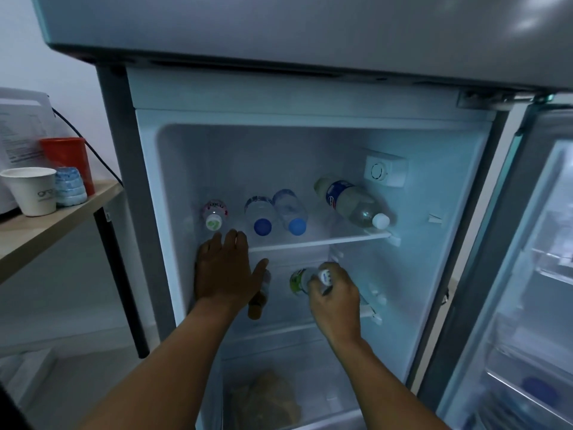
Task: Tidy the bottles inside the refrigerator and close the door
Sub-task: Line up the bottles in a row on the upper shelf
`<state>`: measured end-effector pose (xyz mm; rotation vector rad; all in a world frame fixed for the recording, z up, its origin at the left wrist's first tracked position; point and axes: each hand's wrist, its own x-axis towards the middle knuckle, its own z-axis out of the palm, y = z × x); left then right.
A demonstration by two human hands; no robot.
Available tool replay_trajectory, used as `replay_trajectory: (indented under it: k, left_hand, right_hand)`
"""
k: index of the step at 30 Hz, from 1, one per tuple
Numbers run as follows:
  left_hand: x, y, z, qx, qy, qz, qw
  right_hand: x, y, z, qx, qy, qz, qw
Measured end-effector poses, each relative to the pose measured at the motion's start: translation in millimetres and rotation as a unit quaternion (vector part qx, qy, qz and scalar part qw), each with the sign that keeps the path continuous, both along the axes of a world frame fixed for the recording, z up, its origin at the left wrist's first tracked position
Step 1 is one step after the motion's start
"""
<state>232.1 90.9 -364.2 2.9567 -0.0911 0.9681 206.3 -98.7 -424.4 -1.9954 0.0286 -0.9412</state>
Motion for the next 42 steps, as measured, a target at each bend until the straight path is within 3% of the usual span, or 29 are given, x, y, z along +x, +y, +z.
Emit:
replay_trajectory:
  k: [12, 20, 25, 30, 35, 42]
  left_hand:
    - [-12, -2, 9, -0.014, 0.067, -0.008, 0.998]
    - [-14, -2, 11, -0.001, 0.067, -0.003, 0.998]
    - [-13, -2, 10, 0.008, 0.069, -0.001, 0.998]
    - [-12, -1, 10, 0.008, 0.073, -0.005, 0.997]
    - [-11, 1, 7, 0.008, 0.072, -0.006, 0.997]
    - [-8, 1, 6, 0.010, 0.058, -0.008, 0.998]
  right_hand:
    - [-22, -21, 93, 0.035, -0.153, -0.150, 0.976]
    - [-40, -38, 165, 0.036, -0.299, -0.146, 0.942]
    - [-41, -43, 187, 0.046, -0.344, -0.170, 0.922]
    - [-32, -39, 164, 0.034, -0.311, -0.135, 0.940]
    - [-23, -37, 131, -0.022, -0.185, -0.016, 0.982]
    - [-7, -39, 84, -0.082, -0.061, 0.008, 0.995]
